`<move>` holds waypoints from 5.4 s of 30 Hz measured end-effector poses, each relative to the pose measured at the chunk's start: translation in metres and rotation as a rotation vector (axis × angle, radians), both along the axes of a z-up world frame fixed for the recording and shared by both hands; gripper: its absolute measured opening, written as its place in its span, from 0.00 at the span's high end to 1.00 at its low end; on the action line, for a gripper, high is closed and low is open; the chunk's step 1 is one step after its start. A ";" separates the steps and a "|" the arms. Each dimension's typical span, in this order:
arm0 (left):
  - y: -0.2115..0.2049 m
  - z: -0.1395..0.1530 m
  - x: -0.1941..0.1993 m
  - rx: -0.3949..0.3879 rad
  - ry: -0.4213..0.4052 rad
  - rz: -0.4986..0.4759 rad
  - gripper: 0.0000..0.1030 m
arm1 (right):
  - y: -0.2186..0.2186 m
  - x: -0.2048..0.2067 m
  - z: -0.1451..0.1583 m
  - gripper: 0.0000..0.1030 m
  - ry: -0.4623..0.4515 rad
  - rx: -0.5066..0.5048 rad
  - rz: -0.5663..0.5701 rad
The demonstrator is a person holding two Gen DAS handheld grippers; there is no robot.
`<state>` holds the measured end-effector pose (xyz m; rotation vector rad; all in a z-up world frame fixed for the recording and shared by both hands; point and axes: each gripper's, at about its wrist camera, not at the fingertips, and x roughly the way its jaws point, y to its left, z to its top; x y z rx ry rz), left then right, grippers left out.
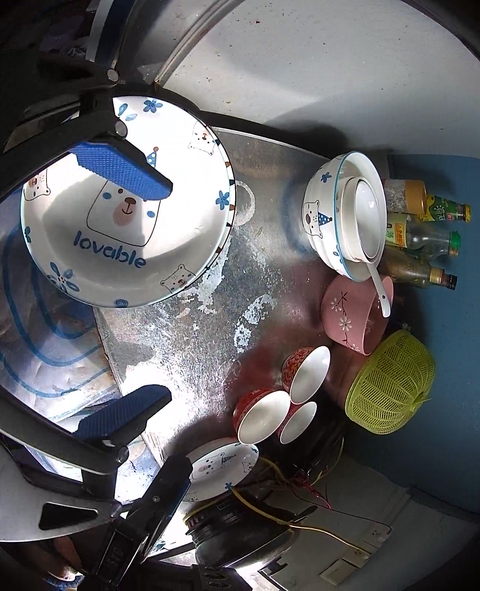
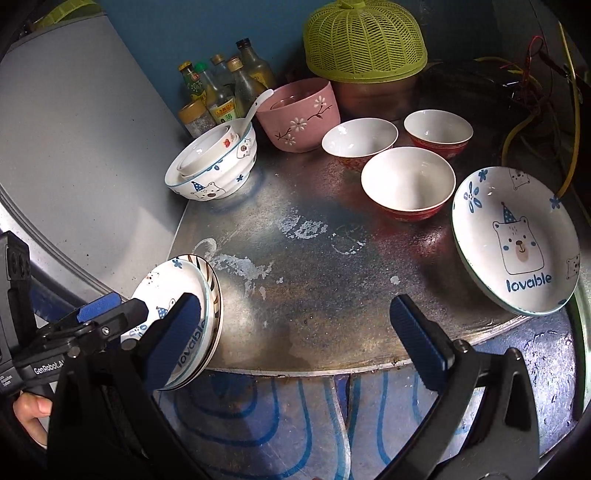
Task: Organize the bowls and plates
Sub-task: 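Move both tools to the bear 'lovable' plate leaning by the stove, then close both tools on the rim of the leaning bear plate, then carry the bear plate with both tools over the plate stack, then lower the bear plate onto the plate stack and open both tools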
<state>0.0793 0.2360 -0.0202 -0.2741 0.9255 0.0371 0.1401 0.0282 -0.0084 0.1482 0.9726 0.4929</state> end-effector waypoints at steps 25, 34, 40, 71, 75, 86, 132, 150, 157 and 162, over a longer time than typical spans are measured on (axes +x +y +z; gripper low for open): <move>-0.130 -0.006 0.079 -0.024 0.034 -0.095 0.02 | -0.145 0.055 -0.010 0.00 0.040 0.059 -0.141; -0.190 -0.027 0.114 -0.065 0.081 -0.120 0.03 | -0.220 0.074 -0.021 0.00 0.029 0.072 -0.254; -0.215 -0.046 0.130 -0.102 0.109 -0.123 0.03 | -0.253 0.082 -0.037 0.16 0.056 0.084 -0.322; -0.232 -0.096 0.188 -0.118 0.182 -0.096 0.94 | -0.249 0.121 -0.077 0.93 0.077 -0.020 -0.320; -0.232 -0.094 0.179 -0.093 0.180 -0.116 0.94 | -0.248 0.114 -0.076 0.93 0.067 -0.037 -0.314; -0.222 -0.078 0.140 -0.083 0.152 -0.150 0.94 | -0.243 0.090 -0.059 0.93 0.047 -0.035 -0.312; 0.005 -0.018 -0.014 -0.080 0.020 0.286 0.94 | -0.002 0.028 -0.014 0.92 -0.044 -0.020 0.129; 0.084 -0.031 -0.066 -0.092 0.043 0.478 0.94 | 0.098 0.011 -0.029 0.92 -0.017 -0.033 0.320; 0.100 -0.037 -0.078 -0.098 0.055 0.517 0.94 | 0.119 0.007 -0.036 0.92 -0.006 -0.042 0.353; 0.108 -0.042 -0.080 -0.104 0.067 0.529 0.94 | 0.127 0.006 -0.042 0.92 0.004 -0.052 0.367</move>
